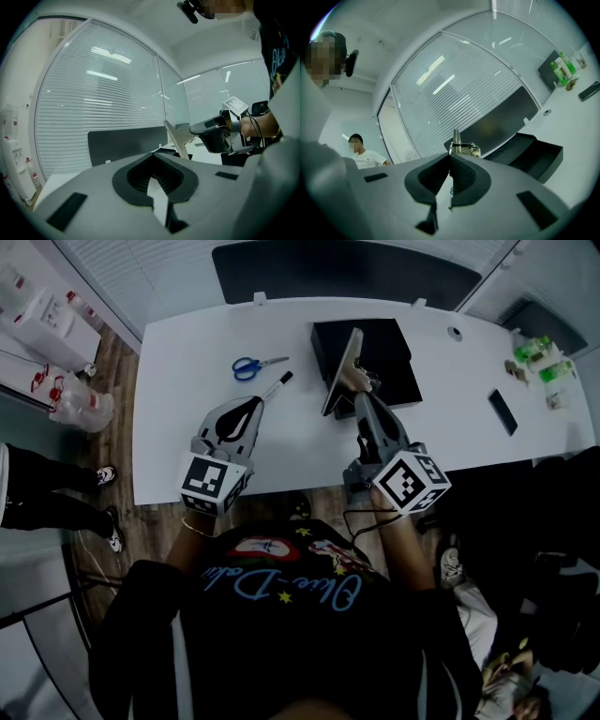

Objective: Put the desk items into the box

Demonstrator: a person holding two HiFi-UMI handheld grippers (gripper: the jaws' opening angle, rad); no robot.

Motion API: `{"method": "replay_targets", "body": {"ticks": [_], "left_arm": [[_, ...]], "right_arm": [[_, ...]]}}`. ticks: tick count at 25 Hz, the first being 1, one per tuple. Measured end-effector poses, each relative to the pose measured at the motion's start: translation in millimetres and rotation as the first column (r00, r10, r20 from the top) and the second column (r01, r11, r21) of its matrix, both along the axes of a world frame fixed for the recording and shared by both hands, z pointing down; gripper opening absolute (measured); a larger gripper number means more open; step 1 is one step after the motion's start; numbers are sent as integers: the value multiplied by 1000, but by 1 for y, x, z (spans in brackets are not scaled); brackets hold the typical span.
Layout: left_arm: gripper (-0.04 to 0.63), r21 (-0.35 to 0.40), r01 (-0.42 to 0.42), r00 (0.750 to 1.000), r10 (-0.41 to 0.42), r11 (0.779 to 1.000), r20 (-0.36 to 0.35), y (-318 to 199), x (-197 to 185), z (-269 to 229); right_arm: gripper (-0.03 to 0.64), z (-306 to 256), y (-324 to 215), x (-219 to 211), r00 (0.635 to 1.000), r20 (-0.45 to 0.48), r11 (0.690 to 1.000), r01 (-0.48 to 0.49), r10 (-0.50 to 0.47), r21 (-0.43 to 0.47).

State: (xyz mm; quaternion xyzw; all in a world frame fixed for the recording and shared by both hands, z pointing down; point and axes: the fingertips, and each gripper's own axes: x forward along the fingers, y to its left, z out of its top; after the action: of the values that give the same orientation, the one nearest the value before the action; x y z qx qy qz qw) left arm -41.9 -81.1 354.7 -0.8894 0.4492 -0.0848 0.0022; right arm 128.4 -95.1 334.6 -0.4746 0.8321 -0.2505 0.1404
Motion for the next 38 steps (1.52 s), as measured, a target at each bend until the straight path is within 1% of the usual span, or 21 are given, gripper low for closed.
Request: {"method": "replay_targets", "body": {"ticks": [14,20,25,32,38], "left_arm": [[8,-10,-4,1000,4,1000,2,-3,17,3],[8,13,16,1000,-16,1000,-7,-8,24,0],[8,21,8,1000,-9,1000,14,-10,35,6],[8,22,10,999,-11,1000,32,-11,45,7],[8,17,18,1000,-18,1000,5,-7,43,9]], "right_arm": [[14,5,-2,21,999,29,1000,-17,18,-15],[14,10,-6,35,999,41,999,-28,29,-26],[14,19,-8,51,998,32,998,-43,44,-38],[14,26,-8,74,996,52,996,-71,74,-63],[14,35,-9,82,994,68,994,-76,82,-80]]}}
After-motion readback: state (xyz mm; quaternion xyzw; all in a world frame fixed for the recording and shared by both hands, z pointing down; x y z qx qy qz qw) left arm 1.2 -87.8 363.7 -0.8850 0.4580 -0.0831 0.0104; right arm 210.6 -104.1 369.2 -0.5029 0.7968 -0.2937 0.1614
